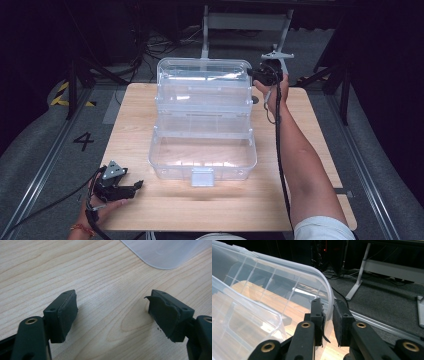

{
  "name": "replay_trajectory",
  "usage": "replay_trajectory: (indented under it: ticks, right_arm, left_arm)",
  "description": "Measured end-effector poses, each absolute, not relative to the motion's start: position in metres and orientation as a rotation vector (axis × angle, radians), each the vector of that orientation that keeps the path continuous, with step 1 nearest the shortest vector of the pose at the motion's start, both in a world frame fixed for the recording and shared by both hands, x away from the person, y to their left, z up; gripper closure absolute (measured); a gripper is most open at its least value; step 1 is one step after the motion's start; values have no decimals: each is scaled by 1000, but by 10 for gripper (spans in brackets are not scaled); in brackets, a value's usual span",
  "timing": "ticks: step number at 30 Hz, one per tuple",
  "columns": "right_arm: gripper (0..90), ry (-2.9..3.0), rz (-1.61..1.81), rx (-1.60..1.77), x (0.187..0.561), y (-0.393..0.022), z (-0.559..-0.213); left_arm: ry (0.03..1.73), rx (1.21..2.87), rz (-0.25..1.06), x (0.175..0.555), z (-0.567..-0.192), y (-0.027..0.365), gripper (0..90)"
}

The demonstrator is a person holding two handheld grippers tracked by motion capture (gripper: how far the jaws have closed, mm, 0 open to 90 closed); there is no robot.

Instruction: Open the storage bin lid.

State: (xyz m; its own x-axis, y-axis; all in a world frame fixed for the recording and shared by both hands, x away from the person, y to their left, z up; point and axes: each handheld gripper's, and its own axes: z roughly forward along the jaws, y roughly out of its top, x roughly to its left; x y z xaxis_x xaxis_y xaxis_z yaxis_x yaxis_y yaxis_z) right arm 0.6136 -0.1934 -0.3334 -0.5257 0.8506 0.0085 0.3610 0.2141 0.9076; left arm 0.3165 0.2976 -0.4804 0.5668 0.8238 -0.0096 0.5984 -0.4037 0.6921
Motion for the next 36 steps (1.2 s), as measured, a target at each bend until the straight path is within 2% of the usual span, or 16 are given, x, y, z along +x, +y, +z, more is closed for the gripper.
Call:
replay_trajectory:
  ticks: [36]
  right_arm:
    - [781,2047,1145,1198,641,-187,-368]
  left_arm:
    - [1130,2138,442,317,-481,297,235]
